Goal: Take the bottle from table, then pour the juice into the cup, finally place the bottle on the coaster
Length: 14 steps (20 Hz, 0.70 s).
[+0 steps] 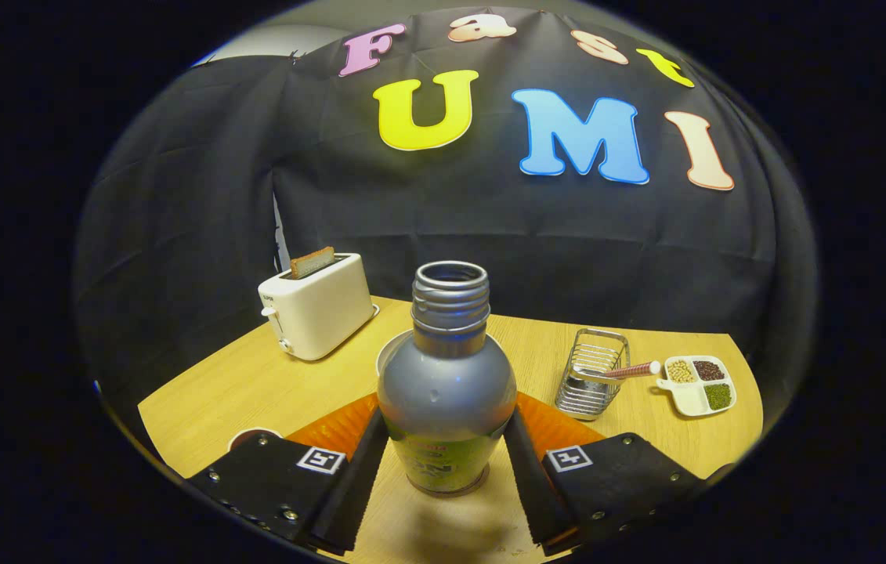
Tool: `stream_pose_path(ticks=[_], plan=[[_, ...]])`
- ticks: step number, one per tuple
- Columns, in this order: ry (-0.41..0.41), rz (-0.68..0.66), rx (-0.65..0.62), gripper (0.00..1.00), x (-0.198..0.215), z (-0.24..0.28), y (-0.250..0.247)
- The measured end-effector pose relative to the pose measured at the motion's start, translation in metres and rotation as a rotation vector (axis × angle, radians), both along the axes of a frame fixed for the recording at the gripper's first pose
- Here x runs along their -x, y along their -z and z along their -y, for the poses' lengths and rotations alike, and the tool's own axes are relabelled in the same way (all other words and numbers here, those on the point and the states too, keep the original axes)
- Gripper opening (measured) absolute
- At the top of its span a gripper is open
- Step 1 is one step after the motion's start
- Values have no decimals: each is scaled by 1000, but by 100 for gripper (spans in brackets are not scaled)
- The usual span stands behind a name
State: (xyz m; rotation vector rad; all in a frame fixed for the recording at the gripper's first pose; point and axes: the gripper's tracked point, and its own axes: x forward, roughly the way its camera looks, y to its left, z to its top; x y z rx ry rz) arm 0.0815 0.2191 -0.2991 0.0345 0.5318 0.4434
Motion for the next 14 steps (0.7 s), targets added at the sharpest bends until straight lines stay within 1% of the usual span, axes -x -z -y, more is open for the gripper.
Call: stream_pose_path(ticks=[2, 6, 11, 14], plan=[[7, -31, 12, 79, -5, -1, 15], [24, -47, 24, 79, -13, -6, 34], [26, -84, 40, 79, -13, -6, 55], [33, -65, 46, 79, -16, -6, 58]])
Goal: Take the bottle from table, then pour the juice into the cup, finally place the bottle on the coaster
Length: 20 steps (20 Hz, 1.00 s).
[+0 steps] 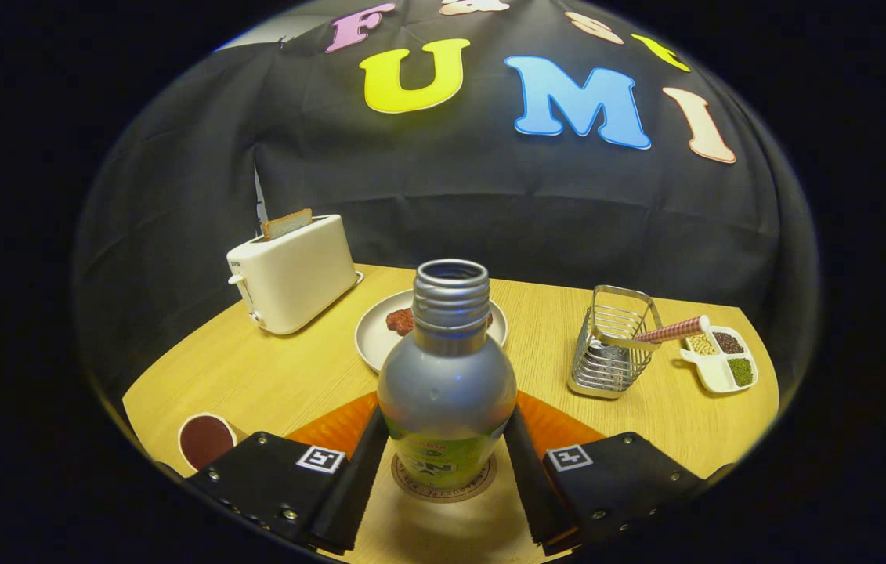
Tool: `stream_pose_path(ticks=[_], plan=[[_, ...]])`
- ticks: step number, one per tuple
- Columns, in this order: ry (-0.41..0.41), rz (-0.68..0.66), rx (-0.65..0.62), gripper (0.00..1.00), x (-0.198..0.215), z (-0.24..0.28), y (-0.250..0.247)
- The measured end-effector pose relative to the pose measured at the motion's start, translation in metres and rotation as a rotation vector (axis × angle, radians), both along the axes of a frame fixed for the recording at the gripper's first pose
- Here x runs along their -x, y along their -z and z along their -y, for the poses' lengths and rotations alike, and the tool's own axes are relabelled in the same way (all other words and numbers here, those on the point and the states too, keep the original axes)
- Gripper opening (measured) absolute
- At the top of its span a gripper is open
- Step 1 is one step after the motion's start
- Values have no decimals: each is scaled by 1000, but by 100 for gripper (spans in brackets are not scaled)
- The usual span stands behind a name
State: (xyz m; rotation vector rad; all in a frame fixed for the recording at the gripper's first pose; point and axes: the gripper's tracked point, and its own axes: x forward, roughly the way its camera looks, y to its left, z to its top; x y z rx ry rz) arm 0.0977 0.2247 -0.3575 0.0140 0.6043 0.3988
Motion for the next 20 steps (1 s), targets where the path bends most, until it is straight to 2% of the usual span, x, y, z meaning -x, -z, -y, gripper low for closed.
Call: stream_pose_path(ticks=[7, 9, 11, 15, 17, 20], plan=[[-13, 2, 8, 81, 7, 1, 7], [-5, 22, 31, 96, 8, 6, 2], [-7, 66, 27, 100, 6, 4, -10], [17, 158, -26, 100, 17, 6, -66], [46, 255, -46, 100, 24, 18, -116], [121, 396, -11, 99, 33, 55, -202]])
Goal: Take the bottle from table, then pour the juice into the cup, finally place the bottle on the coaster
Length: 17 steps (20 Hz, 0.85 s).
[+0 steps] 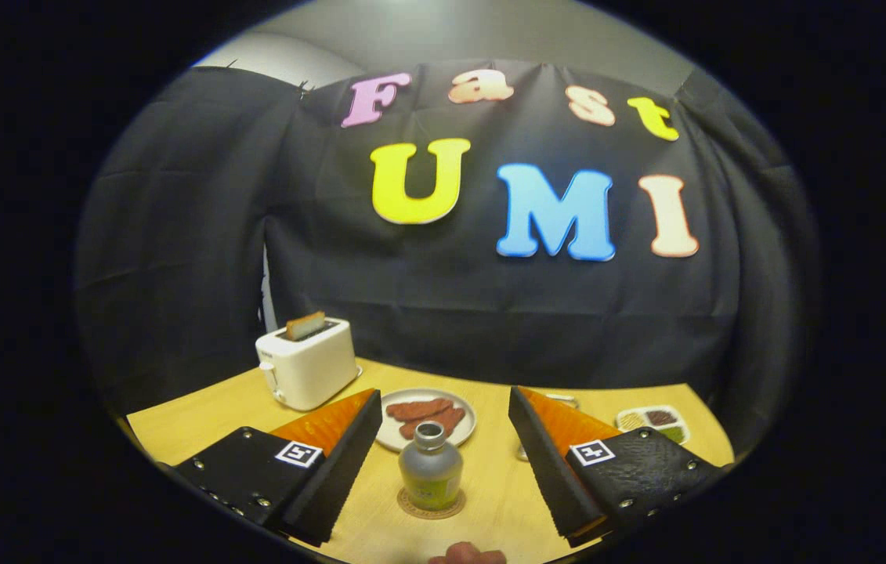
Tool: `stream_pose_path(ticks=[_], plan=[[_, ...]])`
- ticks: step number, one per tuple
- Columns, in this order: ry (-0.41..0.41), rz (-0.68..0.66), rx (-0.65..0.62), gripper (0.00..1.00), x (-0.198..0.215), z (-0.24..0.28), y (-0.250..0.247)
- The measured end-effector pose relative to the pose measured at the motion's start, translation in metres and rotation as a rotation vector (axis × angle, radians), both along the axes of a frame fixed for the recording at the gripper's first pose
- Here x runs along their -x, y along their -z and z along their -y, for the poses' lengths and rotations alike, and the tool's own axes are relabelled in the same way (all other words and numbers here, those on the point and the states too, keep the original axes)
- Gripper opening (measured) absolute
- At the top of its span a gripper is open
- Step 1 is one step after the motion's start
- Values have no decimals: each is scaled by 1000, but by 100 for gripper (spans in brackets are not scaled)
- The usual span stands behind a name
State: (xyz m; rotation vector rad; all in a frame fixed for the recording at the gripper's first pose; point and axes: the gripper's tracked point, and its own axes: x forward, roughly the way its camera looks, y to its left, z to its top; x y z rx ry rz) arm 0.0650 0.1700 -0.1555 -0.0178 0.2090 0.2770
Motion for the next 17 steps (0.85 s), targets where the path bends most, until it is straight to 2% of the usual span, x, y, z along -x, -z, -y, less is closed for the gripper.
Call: stream_pose_path(ticks=[5, 10, 13, 17], plan=[[127, 128, 19, 99, 13, 62, -130], [214, 126, -16, 99, 29, 98, -193], [229, 152, -63, 99, 32, 110, -217], [271, 164, -41, 99, 38, 135, -218]])
